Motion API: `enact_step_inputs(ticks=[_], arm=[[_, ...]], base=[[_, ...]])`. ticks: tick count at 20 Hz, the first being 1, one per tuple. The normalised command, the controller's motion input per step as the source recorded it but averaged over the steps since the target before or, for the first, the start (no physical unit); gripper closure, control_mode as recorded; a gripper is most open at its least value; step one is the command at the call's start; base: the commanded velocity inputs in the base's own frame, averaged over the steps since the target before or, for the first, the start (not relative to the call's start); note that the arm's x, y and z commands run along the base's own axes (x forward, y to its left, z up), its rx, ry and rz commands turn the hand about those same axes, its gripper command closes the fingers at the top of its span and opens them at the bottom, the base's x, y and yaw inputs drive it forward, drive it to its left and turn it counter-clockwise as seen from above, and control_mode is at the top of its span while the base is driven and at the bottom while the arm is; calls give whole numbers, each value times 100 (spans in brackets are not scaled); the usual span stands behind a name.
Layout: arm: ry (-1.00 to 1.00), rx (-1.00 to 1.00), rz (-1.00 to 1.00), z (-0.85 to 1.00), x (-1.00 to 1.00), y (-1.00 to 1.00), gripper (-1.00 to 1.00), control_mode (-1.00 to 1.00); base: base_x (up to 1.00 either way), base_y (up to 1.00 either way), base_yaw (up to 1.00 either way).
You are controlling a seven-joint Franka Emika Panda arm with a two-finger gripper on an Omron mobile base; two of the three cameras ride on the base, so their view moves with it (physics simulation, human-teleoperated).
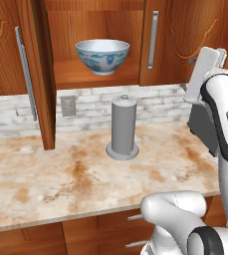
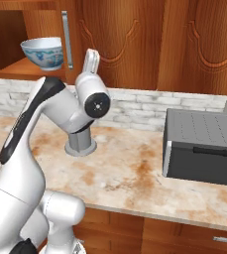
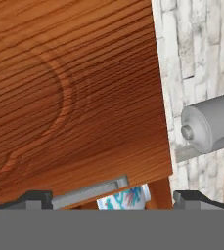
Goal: Open the cabinet. Pick the bowls from the counter and place them in the cabinet. Then close the cabinet.
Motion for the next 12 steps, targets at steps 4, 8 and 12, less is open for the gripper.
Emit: enact_step_inputs(ticks=[4, 8, 12], arm=[[11, 8, 0, 21, -60, -43, -100, -100], [12, 6, 0, 0, -73, -50, -100, -100], [0, 0, 0, -3, -82, 0, -100, -100]], base=[[0, 0, 0], [0, 0, 0], [0, 0, 0]])
